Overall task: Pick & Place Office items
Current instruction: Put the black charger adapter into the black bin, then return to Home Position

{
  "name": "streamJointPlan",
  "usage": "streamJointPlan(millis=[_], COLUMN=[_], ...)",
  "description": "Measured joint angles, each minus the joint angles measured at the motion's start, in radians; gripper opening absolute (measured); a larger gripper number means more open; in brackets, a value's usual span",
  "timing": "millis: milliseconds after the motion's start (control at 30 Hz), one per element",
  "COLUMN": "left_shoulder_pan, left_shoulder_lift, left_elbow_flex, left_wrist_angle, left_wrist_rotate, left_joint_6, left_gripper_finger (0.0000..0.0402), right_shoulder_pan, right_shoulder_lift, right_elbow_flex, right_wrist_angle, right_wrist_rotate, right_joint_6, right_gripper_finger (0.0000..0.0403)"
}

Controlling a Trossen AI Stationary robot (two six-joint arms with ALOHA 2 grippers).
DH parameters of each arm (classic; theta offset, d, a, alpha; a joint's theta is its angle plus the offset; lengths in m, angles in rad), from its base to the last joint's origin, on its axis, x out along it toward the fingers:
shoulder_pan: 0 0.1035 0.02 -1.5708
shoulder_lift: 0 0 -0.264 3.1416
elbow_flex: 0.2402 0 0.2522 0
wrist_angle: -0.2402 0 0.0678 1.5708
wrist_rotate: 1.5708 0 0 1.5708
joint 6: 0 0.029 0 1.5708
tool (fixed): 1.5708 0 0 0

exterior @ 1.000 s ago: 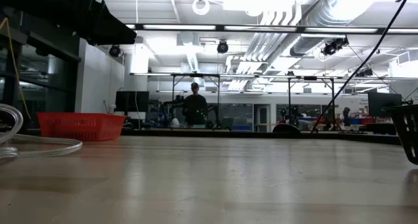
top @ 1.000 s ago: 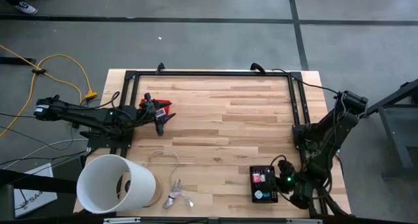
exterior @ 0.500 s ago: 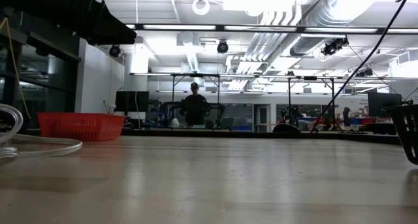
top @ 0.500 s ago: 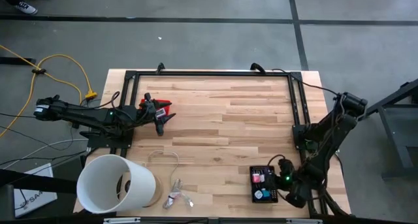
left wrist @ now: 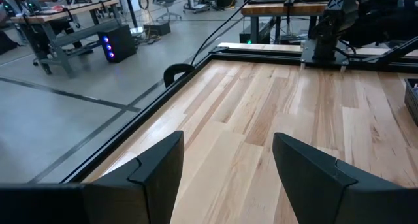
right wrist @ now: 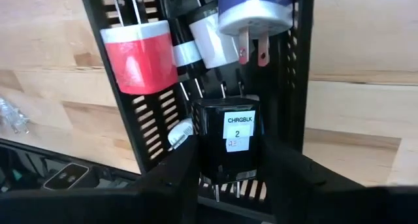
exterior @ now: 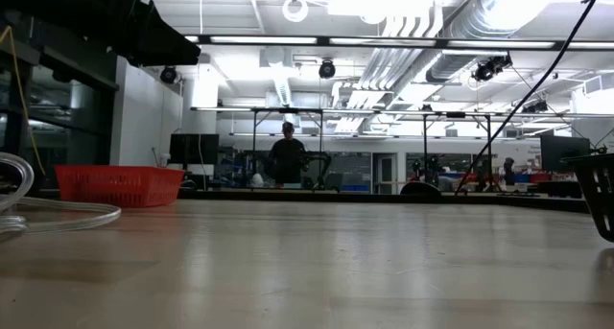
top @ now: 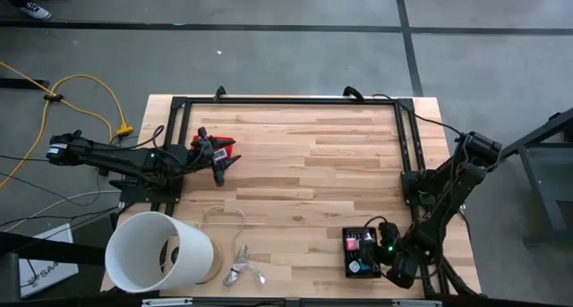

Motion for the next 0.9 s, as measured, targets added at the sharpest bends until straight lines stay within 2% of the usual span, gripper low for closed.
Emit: streamJointPlan(millis=[300,667,900], left_shoulder_pan=[0.0,0.0,0.0], left_shoulder_lift=[0.0,0.0,0.0], left_elbow_flex=[0.0,0.0,0.0], left_wrist_angle=[0.0,0.0,0.0], left_wrist_rotate=[0.0,0.0,0.0], left_joint_6=[0.0,0.0,0.0], left_gripper_finger=[0.0227,0.0227,0.0227], right_shoulder_pan=[0.0,0.0,0.0], right_shoulder_lift=[0.0,0.0,0.0], right_elbow_flex=[0.0,0.0,0.0], right_wrist_angle=[0.0,-0.007,-0.008], right_wrist_rotate=[0.009,0.029,0.03], right_joint_6=[-0.001,-0.01,-0.01], right_gripper_finger=[0.0135,0.0197,0.0207])
